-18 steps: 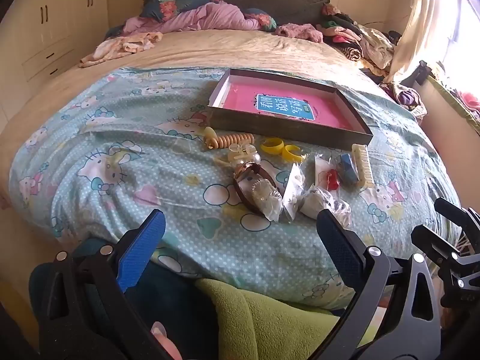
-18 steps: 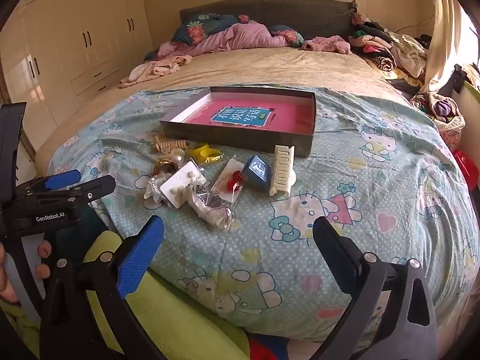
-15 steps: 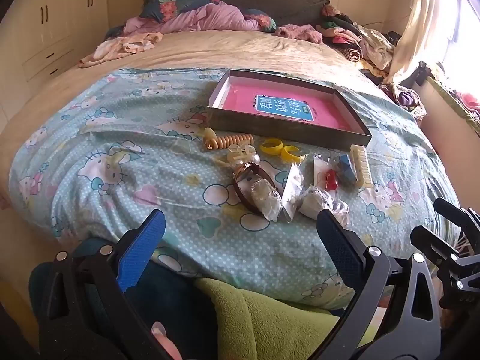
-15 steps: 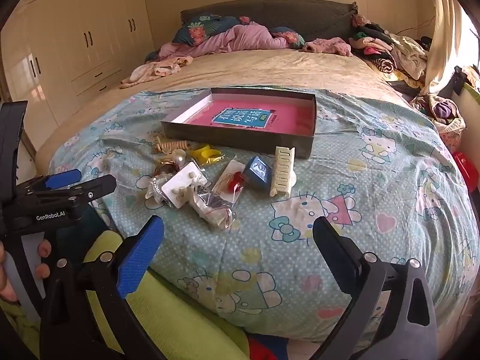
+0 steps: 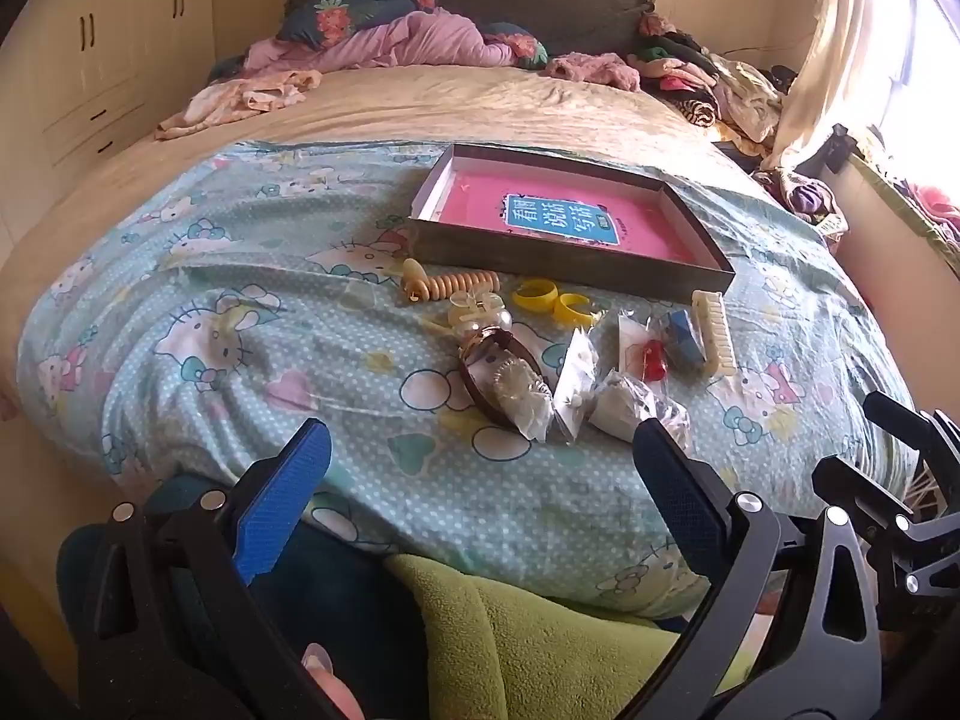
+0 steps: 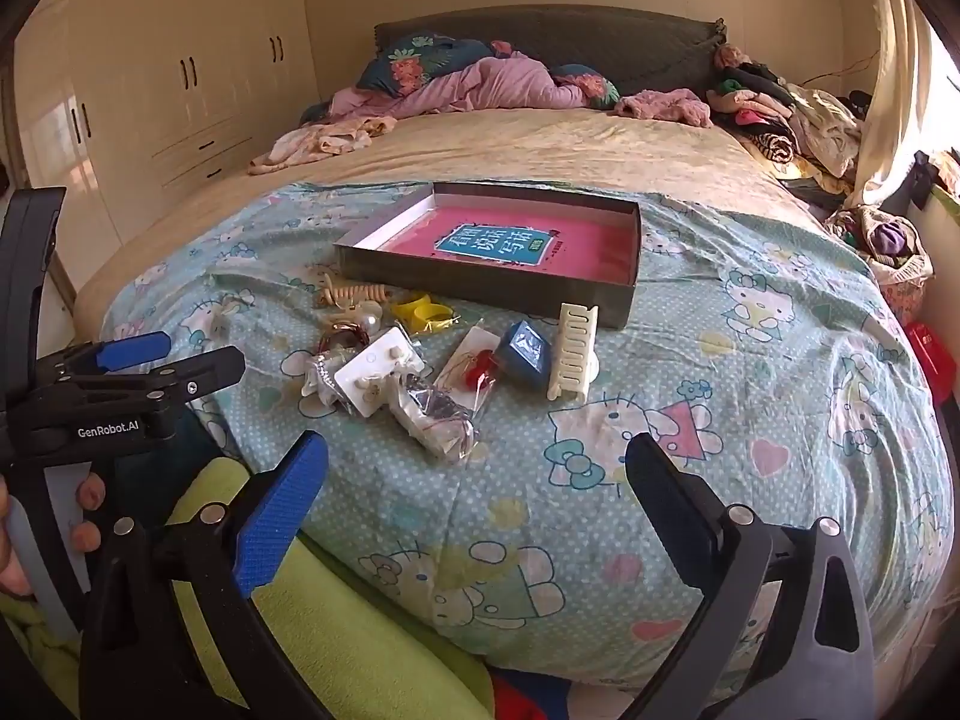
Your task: Organize jewelry
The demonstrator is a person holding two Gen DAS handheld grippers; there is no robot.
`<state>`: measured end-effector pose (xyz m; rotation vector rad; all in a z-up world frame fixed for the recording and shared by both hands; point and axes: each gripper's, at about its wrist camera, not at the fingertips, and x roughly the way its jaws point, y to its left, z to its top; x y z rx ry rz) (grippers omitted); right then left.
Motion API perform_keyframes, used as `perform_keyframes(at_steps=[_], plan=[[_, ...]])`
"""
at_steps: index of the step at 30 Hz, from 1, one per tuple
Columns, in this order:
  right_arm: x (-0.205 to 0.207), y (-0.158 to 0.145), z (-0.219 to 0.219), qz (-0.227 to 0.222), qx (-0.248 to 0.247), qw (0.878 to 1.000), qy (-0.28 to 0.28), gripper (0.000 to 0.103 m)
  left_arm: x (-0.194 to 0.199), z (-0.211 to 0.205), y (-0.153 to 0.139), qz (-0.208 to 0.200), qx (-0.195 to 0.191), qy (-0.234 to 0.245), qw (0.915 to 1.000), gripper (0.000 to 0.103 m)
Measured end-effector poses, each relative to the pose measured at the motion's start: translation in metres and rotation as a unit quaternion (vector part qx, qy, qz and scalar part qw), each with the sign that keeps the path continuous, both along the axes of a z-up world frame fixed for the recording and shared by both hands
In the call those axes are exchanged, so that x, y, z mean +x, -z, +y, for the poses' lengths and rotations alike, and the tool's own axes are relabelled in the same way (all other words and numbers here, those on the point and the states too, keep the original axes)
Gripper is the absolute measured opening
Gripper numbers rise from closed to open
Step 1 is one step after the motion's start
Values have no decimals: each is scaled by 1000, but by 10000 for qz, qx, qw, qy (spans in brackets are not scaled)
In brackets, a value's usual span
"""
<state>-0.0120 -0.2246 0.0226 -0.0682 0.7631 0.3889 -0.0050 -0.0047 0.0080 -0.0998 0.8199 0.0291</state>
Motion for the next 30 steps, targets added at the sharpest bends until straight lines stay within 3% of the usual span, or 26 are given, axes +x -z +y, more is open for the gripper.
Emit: perform_keyframes(at_steps=[30], plan=[[0,1,4,-20,-33,10000,-62,99,-2,-1,-4,-29,-5,13,10000,94]])
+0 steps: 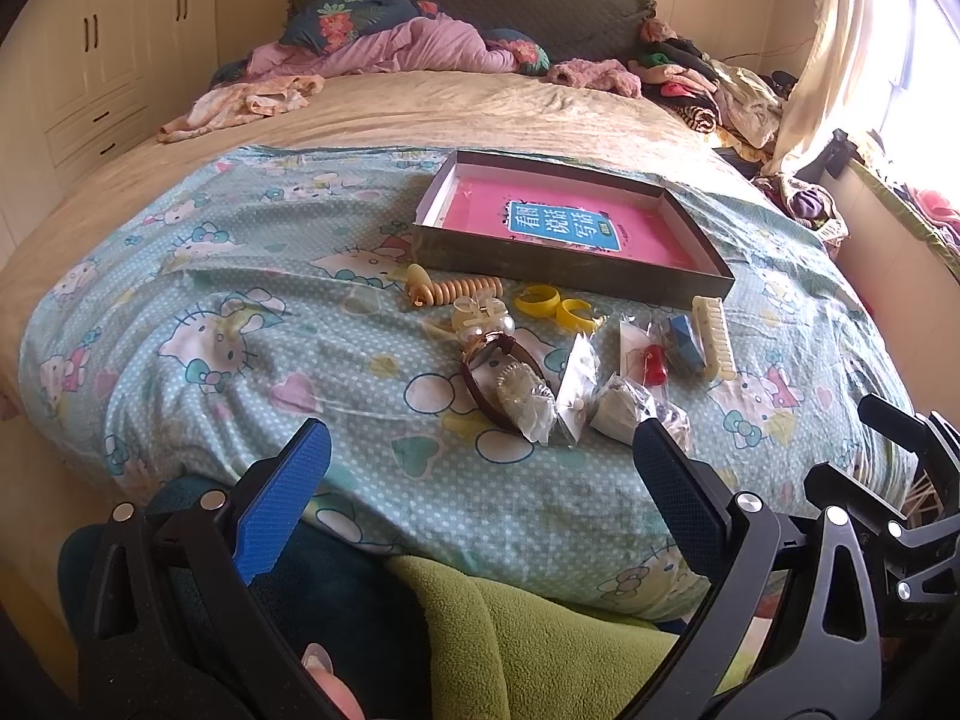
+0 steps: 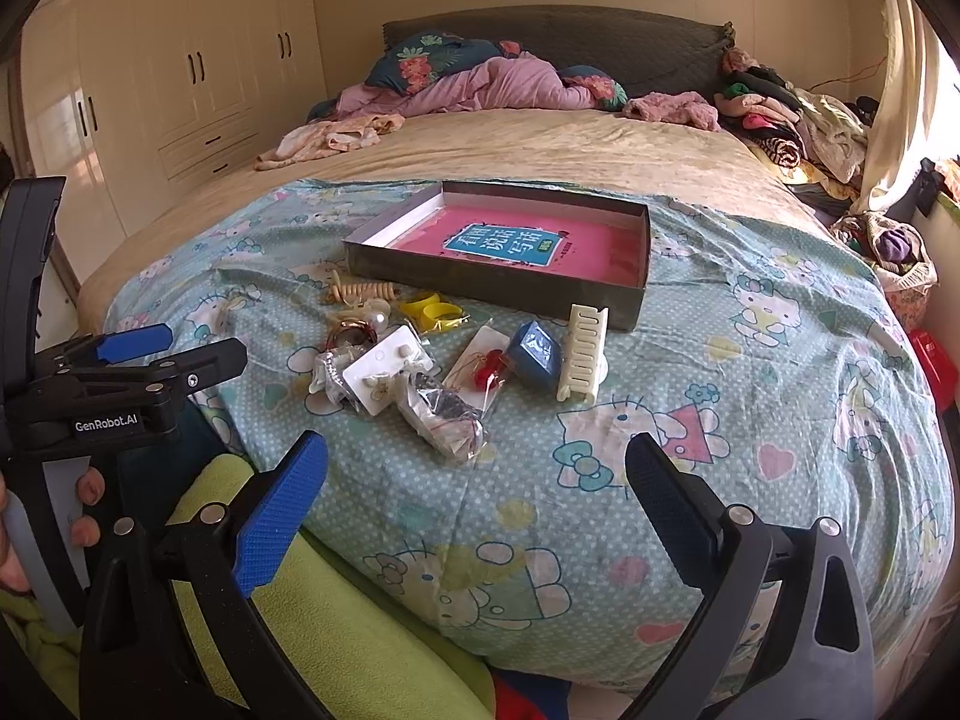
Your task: Organize jewelry
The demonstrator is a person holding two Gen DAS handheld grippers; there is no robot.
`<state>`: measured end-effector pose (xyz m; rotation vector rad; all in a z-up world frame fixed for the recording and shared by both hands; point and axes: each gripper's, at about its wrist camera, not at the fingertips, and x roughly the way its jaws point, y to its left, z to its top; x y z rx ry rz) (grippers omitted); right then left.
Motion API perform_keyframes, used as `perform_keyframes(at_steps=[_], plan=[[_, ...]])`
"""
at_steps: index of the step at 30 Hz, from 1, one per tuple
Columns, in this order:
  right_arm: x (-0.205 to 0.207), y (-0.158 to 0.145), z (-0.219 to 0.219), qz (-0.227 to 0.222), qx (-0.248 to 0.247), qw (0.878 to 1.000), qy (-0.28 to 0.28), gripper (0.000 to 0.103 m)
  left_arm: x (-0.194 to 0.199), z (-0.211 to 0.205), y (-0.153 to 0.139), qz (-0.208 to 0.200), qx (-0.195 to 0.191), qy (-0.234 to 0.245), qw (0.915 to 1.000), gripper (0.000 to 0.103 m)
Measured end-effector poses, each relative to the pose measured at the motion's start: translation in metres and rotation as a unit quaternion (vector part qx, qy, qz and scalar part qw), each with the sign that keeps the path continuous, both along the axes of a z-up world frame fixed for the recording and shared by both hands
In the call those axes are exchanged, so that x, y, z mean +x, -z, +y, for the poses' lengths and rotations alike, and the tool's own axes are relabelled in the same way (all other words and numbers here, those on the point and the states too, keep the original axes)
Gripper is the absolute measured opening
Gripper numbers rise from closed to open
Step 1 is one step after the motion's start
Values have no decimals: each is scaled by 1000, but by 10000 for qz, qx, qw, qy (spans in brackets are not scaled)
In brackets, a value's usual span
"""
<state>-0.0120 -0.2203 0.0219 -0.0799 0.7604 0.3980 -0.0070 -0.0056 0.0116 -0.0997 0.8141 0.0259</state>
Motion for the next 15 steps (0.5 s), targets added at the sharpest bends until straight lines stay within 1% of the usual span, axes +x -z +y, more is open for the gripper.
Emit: perform_keyframes(at_steps=[10,11,12,15], plan=[[2,3,2,43,6,10000,-33,99,1,-5,-2,-1,15,-2,10000,94],[2,3,2,49,8,10000,-39,99,1,1,-7,-7,-1,1,10000,94],[3,4,3,58,10,10000,-46,99,0,3,-2,-18,-9,-5,10000,94],[5,4,2,86,24,9999,-73,99,0,1,-6,-11,2,-6,10000,94]])
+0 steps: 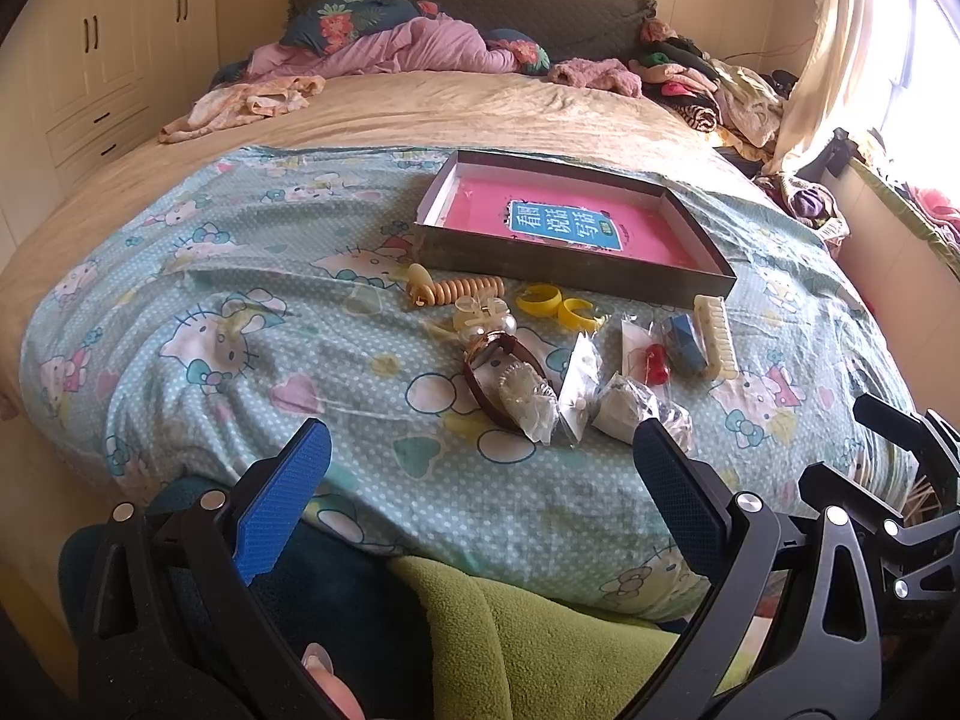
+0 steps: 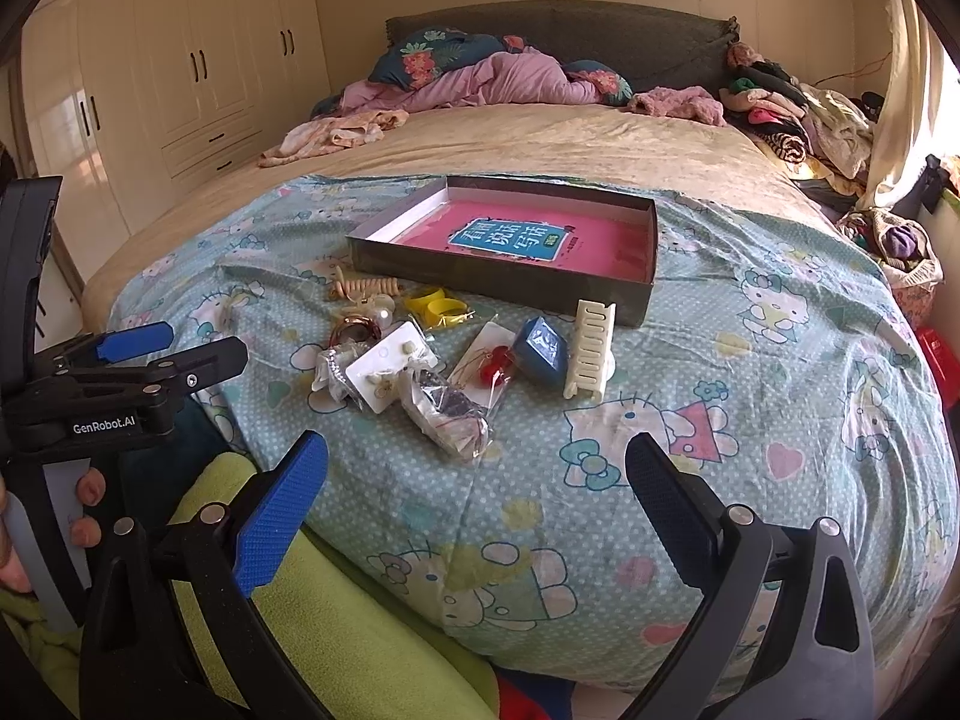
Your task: Organize jewelry
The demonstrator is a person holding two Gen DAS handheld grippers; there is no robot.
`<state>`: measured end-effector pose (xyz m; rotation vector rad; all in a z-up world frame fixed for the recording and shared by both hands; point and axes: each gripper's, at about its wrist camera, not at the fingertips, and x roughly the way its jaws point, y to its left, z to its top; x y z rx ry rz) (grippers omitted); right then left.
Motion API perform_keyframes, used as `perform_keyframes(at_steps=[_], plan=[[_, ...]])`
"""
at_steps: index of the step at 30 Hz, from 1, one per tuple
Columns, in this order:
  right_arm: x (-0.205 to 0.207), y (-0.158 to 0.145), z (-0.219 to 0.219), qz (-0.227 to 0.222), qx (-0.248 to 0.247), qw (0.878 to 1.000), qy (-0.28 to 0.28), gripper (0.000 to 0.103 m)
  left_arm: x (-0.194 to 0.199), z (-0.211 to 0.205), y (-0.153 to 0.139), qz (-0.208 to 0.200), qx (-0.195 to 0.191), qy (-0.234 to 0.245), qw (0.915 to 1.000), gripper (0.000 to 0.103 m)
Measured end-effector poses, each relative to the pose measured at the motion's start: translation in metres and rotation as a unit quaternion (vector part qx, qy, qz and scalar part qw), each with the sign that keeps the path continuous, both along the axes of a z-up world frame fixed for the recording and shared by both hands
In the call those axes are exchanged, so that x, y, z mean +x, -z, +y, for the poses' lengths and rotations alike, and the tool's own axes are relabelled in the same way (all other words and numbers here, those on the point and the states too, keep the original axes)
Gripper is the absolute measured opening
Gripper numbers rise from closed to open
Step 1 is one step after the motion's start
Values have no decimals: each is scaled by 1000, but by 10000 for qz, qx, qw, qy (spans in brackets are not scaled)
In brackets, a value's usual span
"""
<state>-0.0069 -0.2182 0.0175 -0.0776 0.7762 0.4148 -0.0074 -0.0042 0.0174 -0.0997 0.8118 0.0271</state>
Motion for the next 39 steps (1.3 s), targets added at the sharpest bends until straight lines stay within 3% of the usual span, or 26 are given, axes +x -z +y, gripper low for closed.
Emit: perform_keyframes(at_steps=[12,22,35,39], plan=[[6,0,1,29,77,9999,-70,99,0,5,3,31,-35,-51,10000,94],[29,-1,-7,23,217,9997,115,99,9,38,19,175,-369,-239,9989,94],[57,5,-21,5,221,9991,366,99,33,16,43,515,-667,499,9952,94],[63,9,-25,30,231,9989,405,99,44,12,52,625,-748,658,9931,70]])
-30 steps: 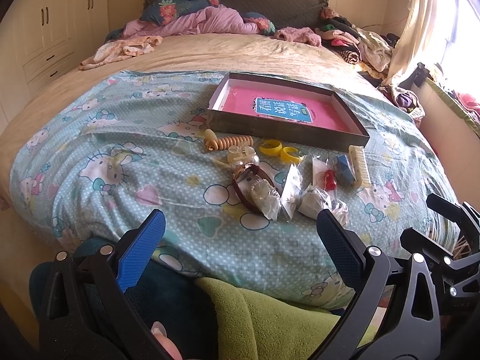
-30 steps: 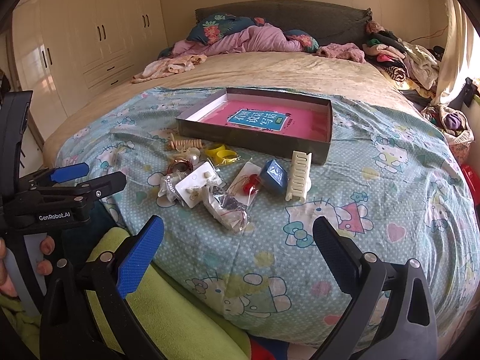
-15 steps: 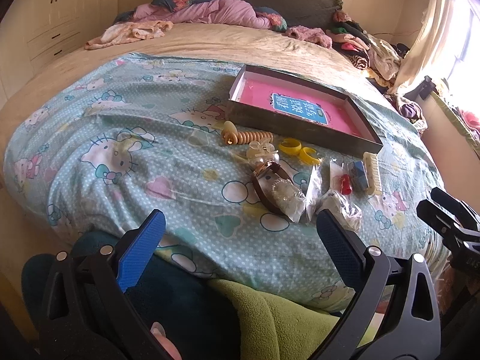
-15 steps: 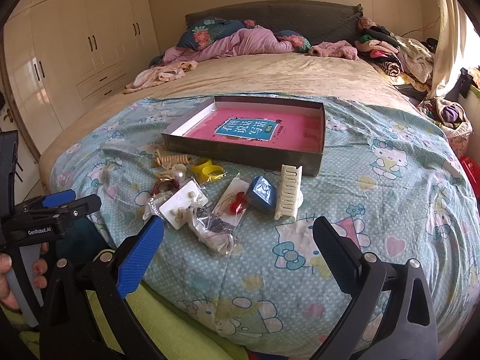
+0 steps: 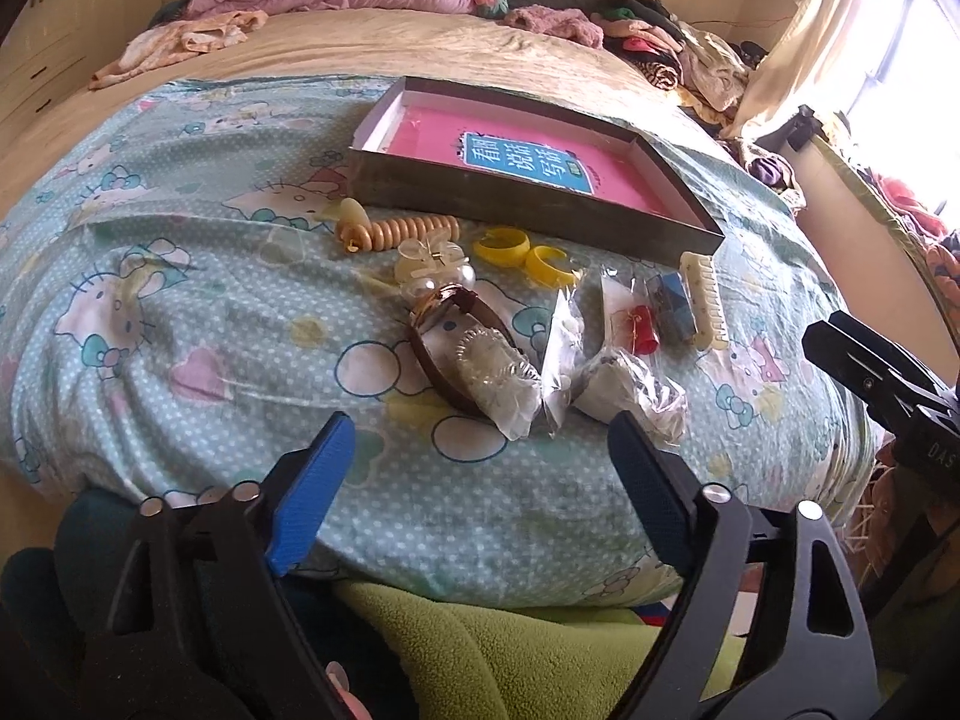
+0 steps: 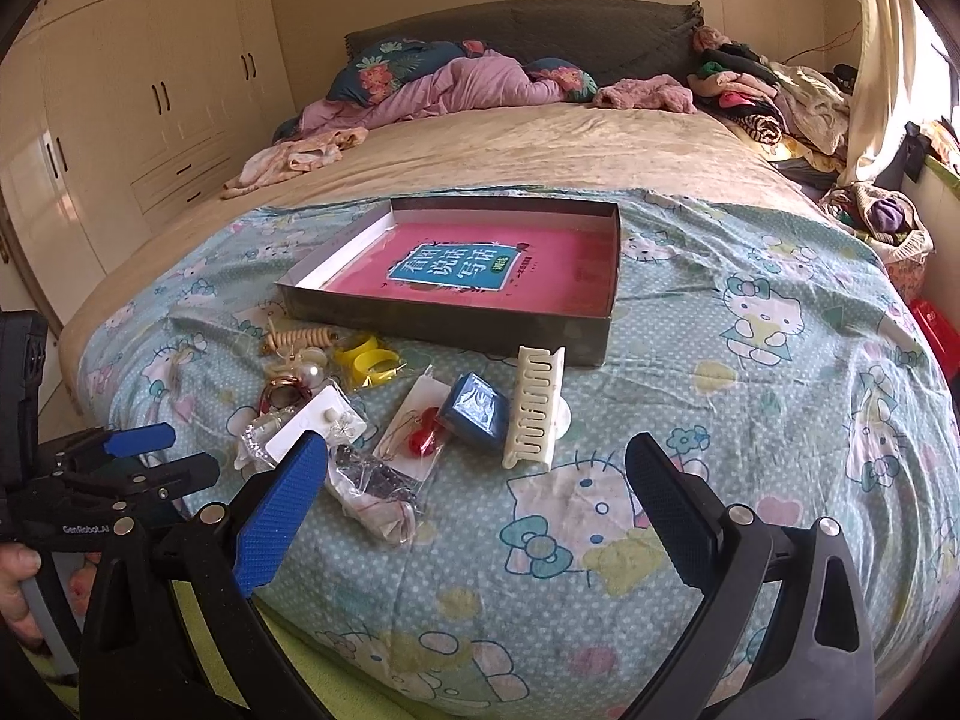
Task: Organize jewelry
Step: 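Grasp the white slotted hair claw with the right tool while the left grasps a clear bag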
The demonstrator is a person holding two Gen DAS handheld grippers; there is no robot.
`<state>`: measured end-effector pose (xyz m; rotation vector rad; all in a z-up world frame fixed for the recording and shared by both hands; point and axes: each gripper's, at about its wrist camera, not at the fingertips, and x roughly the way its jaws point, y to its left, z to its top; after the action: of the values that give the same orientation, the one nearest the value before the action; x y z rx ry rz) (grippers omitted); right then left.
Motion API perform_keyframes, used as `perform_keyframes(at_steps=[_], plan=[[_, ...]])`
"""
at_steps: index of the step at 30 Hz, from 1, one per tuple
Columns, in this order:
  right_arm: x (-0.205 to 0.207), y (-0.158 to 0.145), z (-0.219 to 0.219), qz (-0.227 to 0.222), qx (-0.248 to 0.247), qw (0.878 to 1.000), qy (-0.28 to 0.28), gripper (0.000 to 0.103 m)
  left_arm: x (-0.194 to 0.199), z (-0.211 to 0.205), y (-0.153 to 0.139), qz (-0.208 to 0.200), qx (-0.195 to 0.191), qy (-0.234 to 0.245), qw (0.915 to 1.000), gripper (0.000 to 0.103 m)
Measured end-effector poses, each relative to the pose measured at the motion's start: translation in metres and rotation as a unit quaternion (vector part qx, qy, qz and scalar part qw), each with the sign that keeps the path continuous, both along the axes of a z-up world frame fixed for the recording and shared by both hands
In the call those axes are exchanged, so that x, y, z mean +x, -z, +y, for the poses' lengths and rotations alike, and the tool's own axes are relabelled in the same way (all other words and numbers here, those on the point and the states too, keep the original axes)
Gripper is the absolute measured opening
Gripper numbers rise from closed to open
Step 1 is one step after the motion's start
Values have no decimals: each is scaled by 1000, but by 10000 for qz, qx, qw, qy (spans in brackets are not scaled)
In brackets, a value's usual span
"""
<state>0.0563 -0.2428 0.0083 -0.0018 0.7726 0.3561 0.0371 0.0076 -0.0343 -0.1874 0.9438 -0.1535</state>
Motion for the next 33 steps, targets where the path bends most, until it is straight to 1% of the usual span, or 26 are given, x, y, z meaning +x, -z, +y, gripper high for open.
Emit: perform_keyframes(at_steps=[1,3,8,10,12,15,18,22,24,26,30,33], plan=[[2,2,0,17,-10,10000,7,99,3,0,2,30,-20,33,10000,66],[5,5,-2,56,-2,10000,15,99,6,-5,3,44,-98,75,9999,47],[12,12,-3,116,-9,9999,45,99,16,-6,5,75,-306,174,9994,31],[15,15,-4,147,-17,9999,62,99,19,-6,5,86,-353,174,9992,28],[18,17,-5,147,-19,9999,62,99,23,-4,8,141,-396,162,9990,19],[25,22,-5,170,-58,9998,69,99,24,-2,9,134,-373,168,9991,15],[32,27,-6,194,-60,9998,67,99,25,-2,7,116,-253,147,9995,15],[48,37,-7,332,-65,9994,109,98,23,1,9,160,-154,103,9997,15],[55,43,-7,385,-70,9992,93,86,25,4,12,208,-107,71,9997,17],[63,50,-7,521,-64,9986,86,79,25,7,15,278,-93,25,9996,17],[74,62,-9,663,-27,9977,141,70,27,9,23,403,-20,47,9992,17],[80,66,-10,647,-23,9977,185,65,31,6,29,480,-1,95,9988,17]])
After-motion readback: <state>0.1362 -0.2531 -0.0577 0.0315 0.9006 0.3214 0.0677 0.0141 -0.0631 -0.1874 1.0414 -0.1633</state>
